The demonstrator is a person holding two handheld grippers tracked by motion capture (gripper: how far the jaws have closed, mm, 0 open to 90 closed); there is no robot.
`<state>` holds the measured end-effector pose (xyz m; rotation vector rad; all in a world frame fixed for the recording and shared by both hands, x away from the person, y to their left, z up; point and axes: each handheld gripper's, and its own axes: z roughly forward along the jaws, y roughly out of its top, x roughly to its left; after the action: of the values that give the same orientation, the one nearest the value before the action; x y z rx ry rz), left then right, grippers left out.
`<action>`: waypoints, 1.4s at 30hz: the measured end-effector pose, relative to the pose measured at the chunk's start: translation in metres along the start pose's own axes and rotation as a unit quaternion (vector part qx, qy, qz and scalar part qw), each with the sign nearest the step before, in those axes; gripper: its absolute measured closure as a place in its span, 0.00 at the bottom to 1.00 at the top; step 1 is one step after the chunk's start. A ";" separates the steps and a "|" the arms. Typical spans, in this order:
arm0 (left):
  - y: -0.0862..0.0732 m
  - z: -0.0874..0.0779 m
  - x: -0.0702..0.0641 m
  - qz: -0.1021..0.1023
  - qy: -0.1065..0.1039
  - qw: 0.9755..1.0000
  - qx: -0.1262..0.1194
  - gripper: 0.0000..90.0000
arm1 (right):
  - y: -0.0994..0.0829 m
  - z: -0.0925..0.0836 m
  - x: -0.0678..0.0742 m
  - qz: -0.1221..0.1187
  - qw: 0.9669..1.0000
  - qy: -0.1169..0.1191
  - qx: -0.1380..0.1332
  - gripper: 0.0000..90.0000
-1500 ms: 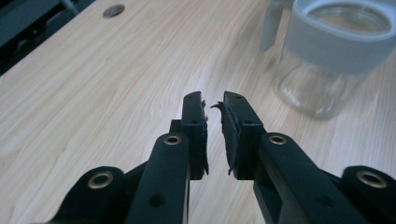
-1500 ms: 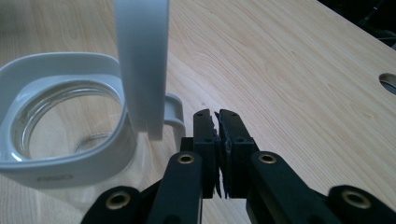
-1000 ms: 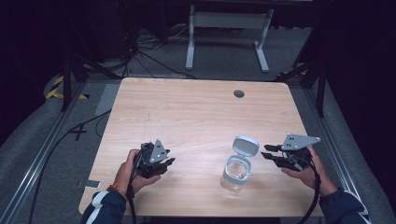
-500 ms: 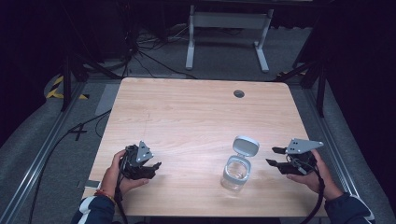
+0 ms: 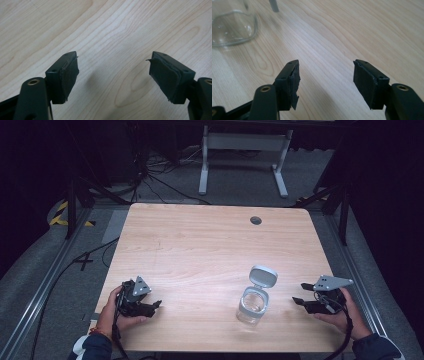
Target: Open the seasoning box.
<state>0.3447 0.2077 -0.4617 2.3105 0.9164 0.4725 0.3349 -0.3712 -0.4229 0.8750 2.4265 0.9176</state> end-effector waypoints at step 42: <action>-0.029 0.003 0.007 -0.062 -0.017 0.997 -0.046 0.19 | -0.075 -0.010 -0.012 0.089 0.995 -0.012 -0.030 0.33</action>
<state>0.3371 0.2282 -0.4817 2.1572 0.9943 0.4133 0.3074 -0.4278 -0.4666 1.0884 2.3150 1.0319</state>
